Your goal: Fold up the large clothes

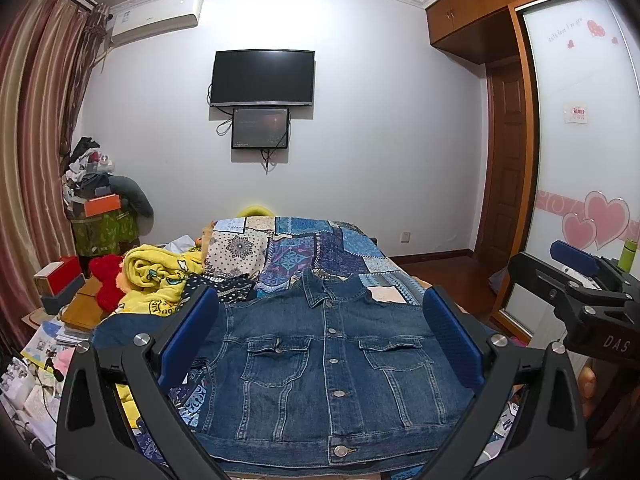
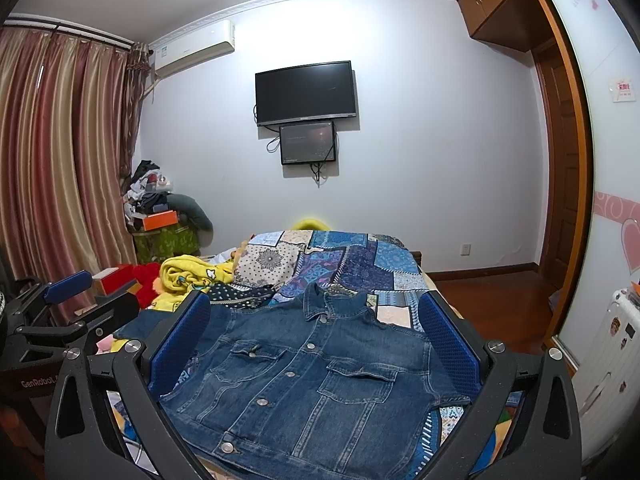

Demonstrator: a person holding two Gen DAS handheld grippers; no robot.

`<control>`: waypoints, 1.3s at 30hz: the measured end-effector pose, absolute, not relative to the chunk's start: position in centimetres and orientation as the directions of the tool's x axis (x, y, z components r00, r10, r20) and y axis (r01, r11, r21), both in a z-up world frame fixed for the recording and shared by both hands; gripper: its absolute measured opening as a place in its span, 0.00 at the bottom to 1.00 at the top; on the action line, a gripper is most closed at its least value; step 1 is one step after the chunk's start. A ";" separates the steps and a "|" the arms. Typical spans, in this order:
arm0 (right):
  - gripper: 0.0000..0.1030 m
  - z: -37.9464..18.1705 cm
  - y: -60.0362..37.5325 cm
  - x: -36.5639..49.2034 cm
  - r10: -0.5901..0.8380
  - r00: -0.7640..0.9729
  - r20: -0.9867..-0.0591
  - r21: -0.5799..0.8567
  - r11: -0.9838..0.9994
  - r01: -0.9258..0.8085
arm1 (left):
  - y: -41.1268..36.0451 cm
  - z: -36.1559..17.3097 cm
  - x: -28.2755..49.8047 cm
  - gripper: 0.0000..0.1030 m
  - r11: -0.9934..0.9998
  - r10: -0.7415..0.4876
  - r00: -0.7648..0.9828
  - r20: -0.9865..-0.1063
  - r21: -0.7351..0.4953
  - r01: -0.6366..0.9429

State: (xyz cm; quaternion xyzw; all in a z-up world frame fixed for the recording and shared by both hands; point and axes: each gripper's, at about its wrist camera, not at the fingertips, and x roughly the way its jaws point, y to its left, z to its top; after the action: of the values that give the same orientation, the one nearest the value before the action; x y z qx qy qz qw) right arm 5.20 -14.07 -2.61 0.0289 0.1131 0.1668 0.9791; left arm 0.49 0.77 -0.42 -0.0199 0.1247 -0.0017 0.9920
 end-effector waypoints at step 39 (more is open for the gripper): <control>1.00 -3.0 -13.2 5.3 0.340 0.912 -0.227 0.095 0.940 -0.327 | 1.0 -1.0 1.0 1.00 0.999 0.014 0.968 -0.251 -0.036 -0.024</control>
State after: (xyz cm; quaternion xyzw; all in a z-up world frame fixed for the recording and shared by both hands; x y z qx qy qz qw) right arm 5.27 -13.17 -3.00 0.0274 0.1210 0.1708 0.9775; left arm 1.02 0.98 -0.99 -0.0195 0.1265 0.0095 0.9917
